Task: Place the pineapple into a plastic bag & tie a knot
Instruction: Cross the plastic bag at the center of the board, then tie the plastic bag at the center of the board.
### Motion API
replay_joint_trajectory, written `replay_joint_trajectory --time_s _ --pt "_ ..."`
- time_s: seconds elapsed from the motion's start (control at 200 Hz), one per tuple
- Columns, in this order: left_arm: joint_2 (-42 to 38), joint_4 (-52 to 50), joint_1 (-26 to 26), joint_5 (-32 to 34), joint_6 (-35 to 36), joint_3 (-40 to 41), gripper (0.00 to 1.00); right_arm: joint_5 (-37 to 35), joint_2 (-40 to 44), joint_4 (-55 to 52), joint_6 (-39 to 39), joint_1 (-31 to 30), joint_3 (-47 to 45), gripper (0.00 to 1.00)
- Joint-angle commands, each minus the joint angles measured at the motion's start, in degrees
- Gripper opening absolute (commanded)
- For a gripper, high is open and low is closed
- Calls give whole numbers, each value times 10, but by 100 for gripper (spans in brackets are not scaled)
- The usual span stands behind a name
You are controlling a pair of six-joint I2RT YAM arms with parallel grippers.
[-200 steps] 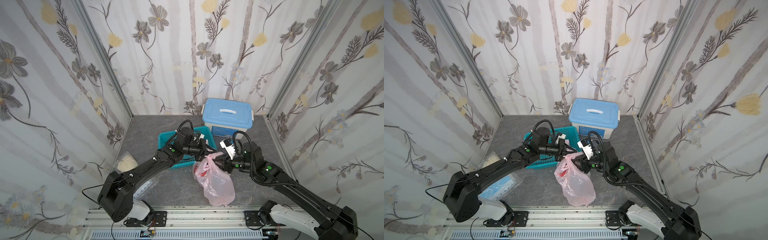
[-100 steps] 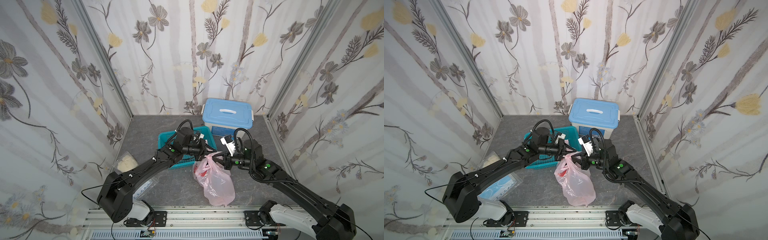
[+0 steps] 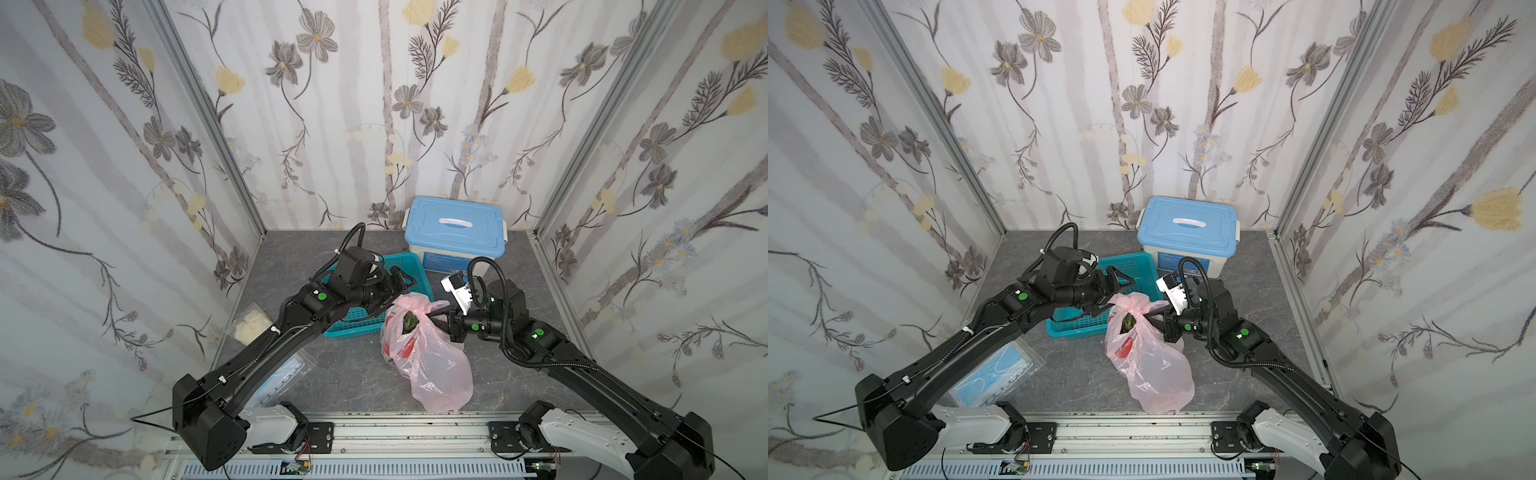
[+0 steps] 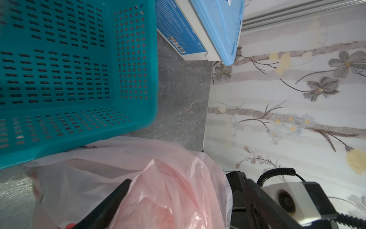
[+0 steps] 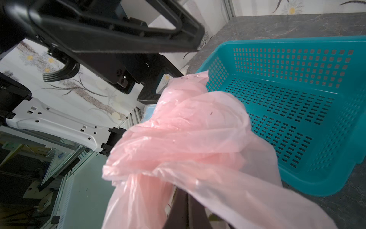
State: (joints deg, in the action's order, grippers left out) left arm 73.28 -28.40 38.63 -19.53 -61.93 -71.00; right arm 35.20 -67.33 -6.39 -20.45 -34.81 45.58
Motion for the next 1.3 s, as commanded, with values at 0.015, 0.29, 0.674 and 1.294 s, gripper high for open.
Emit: replay_joint_trajectory --time_s 0.015,0.29,0.674,1.294 --pt "-21 -102 0 77 19 -16 89 -12 -4 -2 10 0 10 0" --pt "-71 -130 -1 109 -59 34 77 -8 -11 2 7 -2 16 0" --pt "-70 -13 -1 102 -172 73 67 -15 -6 -4 4 -5 17 0" --pt "-37 59 -1 91 -216 77 28 -18 -10 -9 7 -9 21 0"
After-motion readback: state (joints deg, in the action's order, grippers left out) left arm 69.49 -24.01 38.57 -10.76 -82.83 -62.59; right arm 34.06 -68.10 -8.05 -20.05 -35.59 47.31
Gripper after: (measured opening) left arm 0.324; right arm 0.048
